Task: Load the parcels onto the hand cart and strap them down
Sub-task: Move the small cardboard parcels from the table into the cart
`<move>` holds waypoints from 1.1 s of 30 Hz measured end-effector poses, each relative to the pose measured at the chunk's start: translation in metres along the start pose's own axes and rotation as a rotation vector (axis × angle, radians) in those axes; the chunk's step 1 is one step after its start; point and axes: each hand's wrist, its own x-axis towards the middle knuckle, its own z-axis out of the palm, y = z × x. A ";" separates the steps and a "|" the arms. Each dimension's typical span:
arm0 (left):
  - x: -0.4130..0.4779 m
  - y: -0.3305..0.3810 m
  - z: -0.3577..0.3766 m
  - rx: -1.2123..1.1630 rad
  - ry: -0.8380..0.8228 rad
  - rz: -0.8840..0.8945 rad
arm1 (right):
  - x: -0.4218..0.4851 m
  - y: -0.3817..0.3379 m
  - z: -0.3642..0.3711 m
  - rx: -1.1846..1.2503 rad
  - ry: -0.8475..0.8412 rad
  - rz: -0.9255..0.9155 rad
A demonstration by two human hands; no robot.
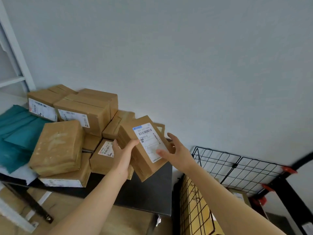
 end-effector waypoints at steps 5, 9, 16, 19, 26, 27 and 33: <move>-0.007 -0.012 0.022 -0.022 -0.173 -0.033 | -0.022 0.027 -0.021 0.047 0.055 0.164; -0.010 -0.029 0.049 0.091 -0.297 -0.019 | -0.032 0.052 -0.039 0.107 0.073 0.289; -0.013 -0.056 0.111 0.243 -0.440 -0.022 | -0.036 0.095 -0.083 0.180 0.142 0.417; -0.016 -0.072 0.152 0.300 -0.505 -0.046 | -0.034 0.122 -0.110 0.153 0.161 0.420; -0.030 -0.127 0.273 0.415 -0.605 -0.139 | -0.026 0.221 -0.199 0.205 0.198 0.461; -0.030 -0.139 0.293 0.425 -0.610 -0.155 | -0.025 0.238 -0.215 0.211 0.200 0.466; -0.024 -0.220 0.405 0.504 -0.592 -0.273 | -0.015 0.346 -0.291 0.198 0.208 0.497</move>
